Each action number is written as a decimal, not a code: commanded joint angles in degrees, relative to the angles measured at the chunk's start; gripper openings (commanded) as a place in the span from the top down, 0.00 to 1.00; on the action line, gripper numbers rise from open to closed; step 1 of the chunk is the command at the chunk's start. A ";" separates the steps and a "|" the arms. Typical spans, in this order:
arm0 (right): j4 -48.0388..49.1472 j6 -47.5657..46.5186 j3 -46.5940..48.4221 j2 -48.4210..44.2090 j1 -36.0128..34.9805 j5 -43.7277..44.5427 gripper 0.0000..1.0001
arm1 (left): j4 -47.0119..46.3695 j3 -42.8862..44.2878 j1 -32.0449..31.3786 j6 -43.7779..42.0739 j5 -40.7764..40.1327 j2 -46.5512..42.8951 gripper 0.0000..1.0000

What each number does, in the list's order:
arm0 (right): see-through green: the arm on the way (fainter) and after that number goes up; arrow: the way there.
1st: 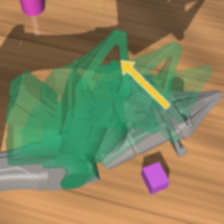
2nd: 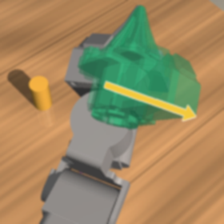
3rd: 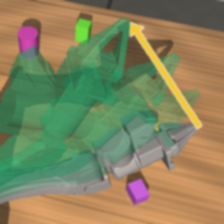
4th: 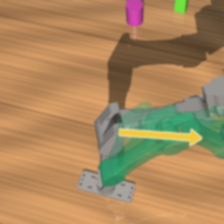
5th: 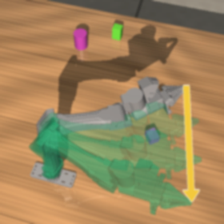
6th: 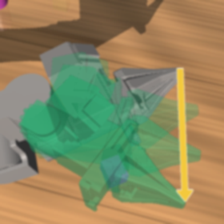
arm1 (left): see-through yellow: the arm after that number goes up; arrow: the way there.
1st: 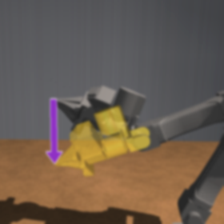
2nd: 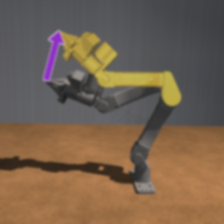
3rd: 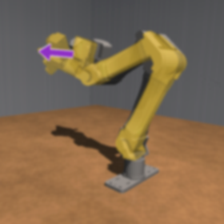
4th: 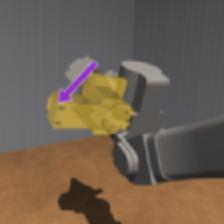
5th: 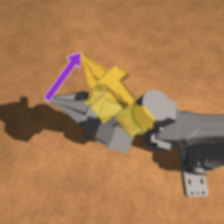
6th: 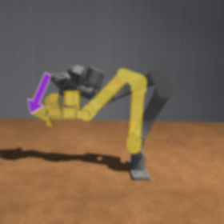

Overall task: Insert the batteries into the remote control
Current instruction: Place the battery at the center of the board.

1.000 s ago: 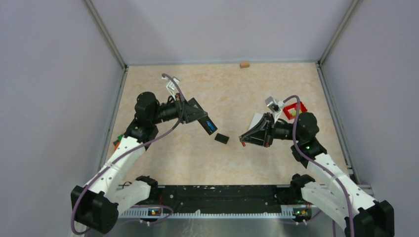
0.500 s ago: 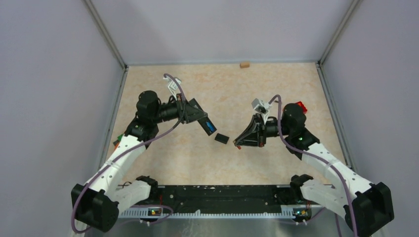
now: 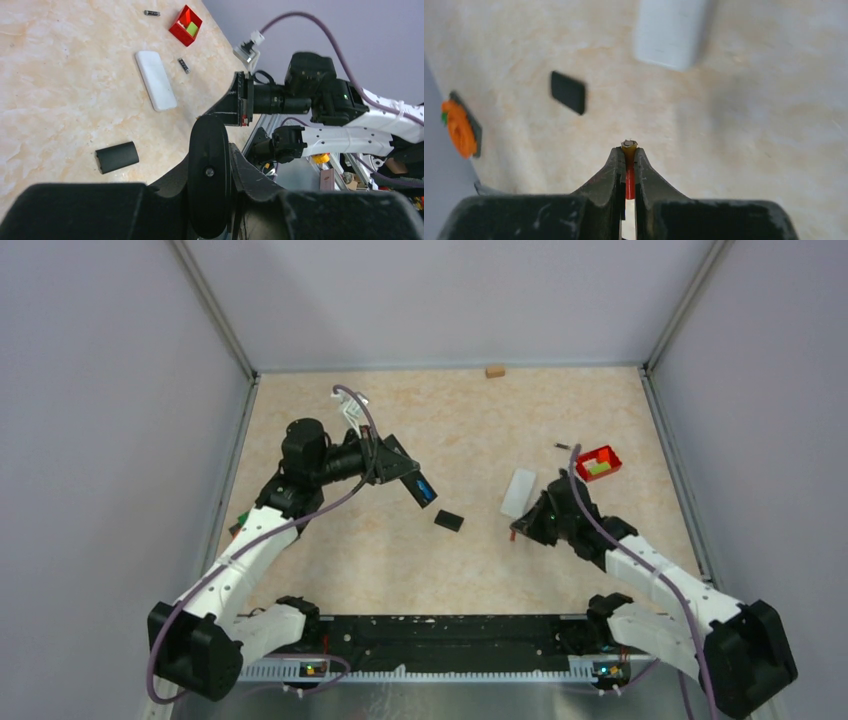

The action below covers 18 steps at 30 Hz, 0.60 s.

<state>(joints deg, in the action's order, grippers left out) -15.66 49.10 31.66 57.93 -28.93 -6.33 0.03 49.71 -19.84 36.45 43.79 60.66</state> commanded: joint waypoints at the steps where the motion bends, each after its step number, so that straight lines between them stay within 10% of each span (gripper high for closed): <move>1: -13.53 22.85 -1.21 -8.52 -0.97 24.81 1.00 | -5.69 2.16 -0.10 1.10 0.04 2.10 1.00; 18: -27.93 45.05 2.46 5.71 -0.40 37.34 0.99 | -4.34 1.33 -0.09 1.56 -0.73 2.12 1.00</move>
<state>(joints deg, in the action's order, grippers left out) -42.78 88.42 33.41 61.78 -29.26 28.08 -1.45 50.04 -19.84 37.85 43.59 64.12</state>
